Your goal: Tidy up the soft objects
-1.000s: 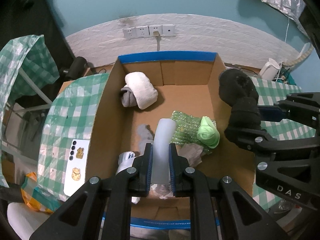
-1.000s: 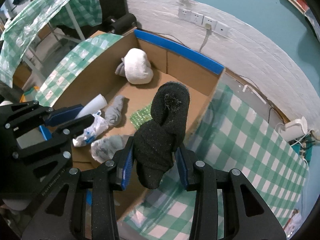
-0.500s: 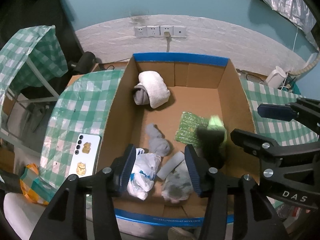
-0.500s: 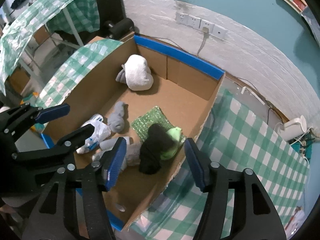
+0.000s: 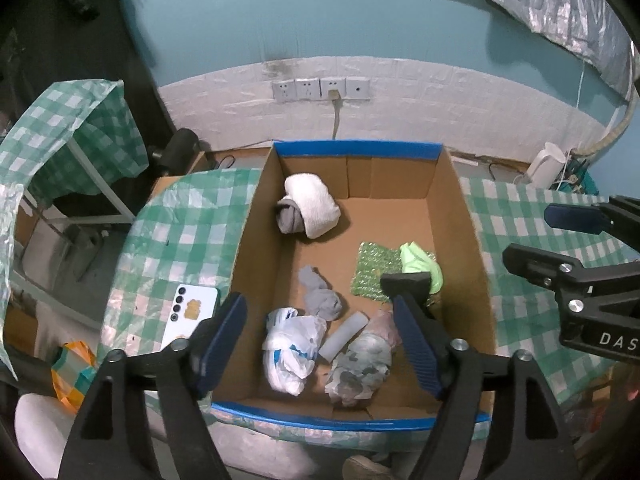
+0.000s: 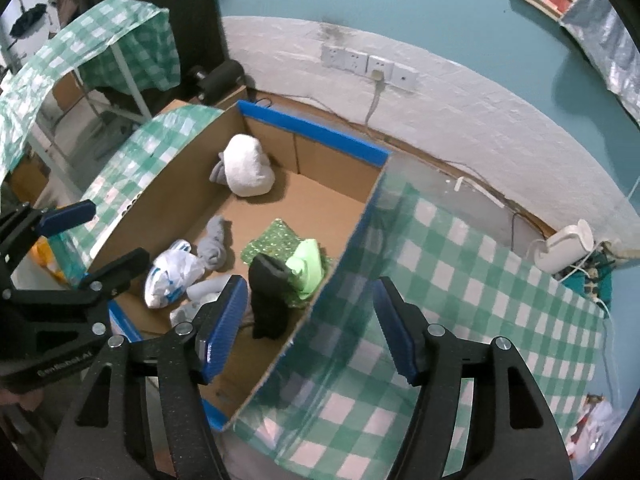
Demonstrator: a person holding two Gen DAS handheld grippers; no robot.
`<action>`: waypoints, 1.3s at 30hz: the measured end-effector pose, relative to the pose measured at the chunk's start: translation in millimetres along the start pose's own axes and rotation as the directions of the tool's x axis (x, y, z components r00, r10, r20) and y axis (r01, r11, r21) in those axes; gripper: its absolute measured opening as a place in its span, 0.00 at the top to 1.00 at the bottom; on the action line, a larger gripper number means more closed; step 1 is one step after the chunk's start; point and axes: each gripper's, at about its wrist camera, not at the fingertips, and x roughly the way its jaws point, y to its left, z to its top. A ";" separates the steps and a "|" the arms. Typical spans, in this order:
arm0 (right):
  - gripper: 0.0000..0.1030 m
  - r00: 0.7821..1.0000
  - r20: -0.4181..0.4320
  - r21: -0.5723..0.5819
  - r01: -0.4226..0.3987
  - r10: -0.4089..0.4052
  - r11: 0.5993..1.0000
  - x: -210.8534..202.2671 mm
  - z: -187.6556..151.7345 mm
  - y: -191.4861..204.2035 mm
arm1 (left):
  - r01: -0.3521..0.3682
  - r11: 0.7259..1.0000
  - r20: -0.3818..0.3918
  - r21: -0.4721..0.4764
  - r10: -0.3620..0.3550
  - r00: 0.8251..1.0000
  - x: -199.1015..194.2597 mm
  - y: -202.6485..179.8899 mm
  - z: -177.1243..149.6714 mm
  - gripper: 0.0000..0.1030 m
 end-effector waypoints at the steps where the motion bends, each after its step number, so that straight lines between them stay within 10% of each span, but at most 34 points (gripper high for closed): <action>1: 0.34 1.000 0.006 0.001 0.004 -0.004 1.000 -3.4 -0.8 -1.3 | 0.009 1.000 0.003 -0.004 -0.009 1.000 -2.8 -0.6 0.8 0.23; 39: 0.27 0.992 0.120 0.053 0.035 -0.041 0.998 -59.5 -15.3 -34.3 | -0.031 0.998 0.146 0.061 0.022 0.989 -44.0 -38.3 17.9 0.06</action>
